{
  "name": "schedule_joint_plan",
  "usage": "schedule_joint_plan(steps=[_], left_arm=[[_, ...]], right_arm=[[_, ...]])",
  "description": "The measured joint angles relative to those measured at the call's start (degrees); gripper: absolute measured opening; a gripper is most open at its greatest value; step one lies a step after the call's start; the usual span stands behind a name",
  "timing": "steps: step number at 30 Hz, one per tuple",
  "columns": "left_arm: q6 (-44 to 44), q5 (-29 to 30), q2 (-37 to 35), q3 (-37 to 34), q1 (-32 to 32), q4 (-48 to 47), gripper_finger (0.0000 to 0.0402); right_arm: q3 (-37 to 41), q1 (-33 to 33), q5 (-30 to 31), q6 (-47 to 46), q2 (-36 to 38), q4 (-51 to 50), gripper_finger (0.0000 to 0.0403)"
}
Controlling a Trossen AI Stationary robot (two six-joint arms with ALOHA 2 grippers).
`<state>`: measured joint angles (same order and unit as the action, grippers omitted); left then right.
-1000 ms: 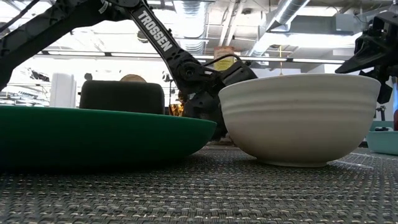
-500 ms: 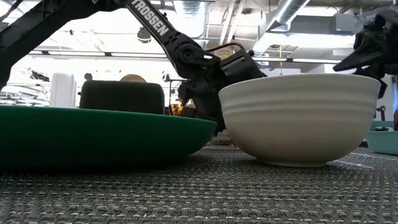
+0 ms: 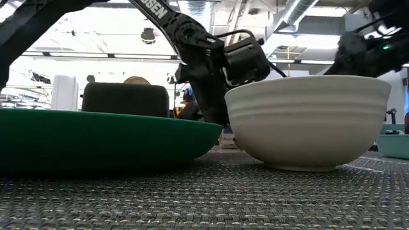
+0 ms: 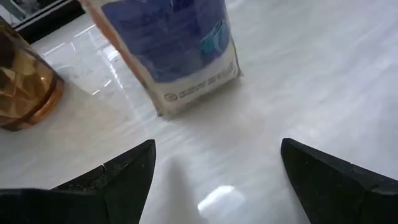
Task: Arrange a breakfast setting
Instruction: Pour the cereal into the bowl
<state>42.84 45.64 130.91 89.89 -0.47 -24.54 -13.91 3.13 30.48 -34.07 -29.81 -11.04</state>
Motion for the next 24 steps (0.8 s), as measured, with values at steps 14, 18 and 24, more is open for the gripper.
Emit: schedule_joint_plan(steps=[14,18,24], left_arm=[[1.22,-1.78,-13.95,-0.09,-6.88,-17.44,0.033],[2.48,0.0,-19.35,-0.09,-9.0,-21.59,0.033],[5.3,6.4,-27.23,-0.07,-11.54,-29.9,0.033]], right_arm=[[-6.82,-18.34,-20.67,8.51,-28.32,17.43,0.0025],[-14.48,-21.11,-26.42,14.9,-37.88,17.46,0.0023],[-20.2,-20.83,-35.11,16.16,-49.87,17.37,0.0035]])
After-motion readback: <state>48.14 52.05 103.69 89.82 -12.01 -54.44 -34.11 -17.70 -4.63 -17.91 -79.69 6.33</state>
